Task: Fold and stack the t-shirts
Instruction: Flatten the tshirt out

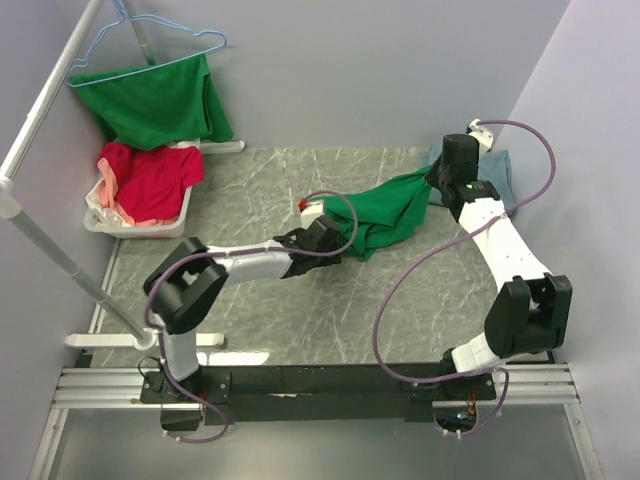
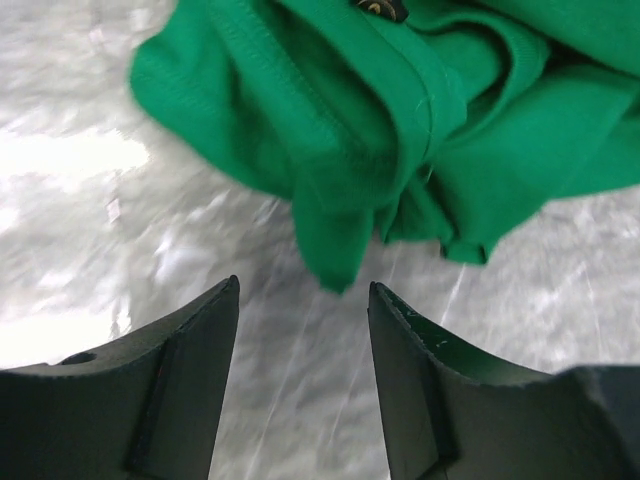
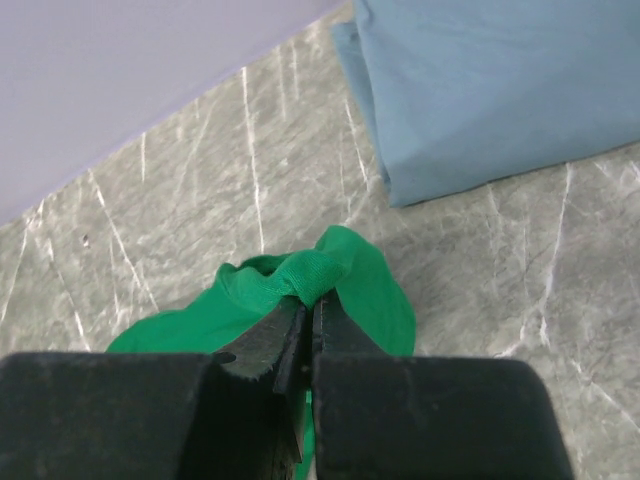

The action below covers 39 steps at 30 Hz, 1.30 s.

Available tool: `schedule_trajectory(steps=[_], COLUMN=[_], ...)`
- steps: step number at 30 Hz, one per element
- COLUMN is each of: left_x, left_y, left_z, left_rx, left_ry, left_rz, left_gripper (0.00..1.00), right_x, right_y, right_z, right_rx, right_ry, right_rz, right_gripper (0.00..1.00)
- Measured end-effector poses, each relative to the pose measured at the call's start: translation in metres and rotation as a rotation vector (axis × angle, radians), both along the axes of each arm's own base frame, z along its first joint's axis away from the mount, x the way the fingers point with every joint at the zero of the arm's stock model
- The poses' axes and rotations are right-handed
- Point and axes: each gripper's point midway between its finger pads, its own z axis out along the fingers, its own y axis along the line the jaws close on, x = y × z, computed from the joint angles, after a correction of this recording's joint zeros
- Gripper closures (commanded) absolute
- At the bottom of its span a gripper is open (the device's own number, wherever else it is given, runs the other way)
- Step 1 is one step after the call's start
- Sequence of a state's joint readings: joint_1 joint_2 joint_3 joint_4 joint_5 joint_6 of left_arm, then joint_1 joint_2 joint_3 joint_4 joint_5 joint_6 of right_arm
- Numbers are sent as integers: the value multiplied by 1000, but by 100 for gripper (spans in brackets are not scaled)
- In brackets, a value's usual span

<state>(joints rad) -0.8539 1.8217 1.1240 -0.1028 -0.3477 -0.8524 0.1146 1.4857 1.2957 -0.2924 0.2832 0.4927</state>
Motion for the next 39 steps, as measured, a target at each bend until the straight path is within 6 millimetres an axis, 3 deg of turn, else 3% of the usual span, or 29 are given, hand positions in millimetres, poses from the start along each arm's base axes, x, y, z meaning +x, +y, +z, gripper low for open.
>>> schedule_trajectory(steps=[6, 11, 13, 14, 16, 22, 27, 29, 31, 36, 39], left_x=[13, 25, 29, 31, 34, 45, 50, 50, 52, 52, 45], left_y=[-18, -21, -22, -22, -22, -15, 9, 23, 42, 89, 118], left_z=[-24, -20, -19, -19, -20, -17, -7, 8, 38, 142, 189], left_rx=[30, 34, 39, 40, 52, 94, 176, 206, 230, 177, 143], left_ry=[8, -22, -32, -36, -46, -75, -111, -138, -189, -360, -438], left_rz=[3, 31, 41, 48, 58, 112, 187, 224, 281, 440, 523], left_gripper=[43, 51, 63, 80, 97, 99, 99, 99, 99, 99, 99], right_x=[9, 11, 11, 11, 11, 9, 4, 0, -4, -22, -34], right_y=[-2, 2, 3, 4, 4, 3, -4, -9, -13, -28, -32], right_z=[-14, -21, -21, -21, -21, -29, -35, -35, -30, -4, 20], right_rx=[32, 42, 47, 50, 53, 56, 58, 60, 62, 67, 71], right_ry=[21, 34, 34, 34, 33, 49, 63, 66, 58, 8, -47], right_rz=[6, 24, 26, 26, 27, 26, 9, -3, -13, -44, -53], right_gripper=[100, 100, 100, 100, 100, 100, 100, 100, 100, 100, 100])
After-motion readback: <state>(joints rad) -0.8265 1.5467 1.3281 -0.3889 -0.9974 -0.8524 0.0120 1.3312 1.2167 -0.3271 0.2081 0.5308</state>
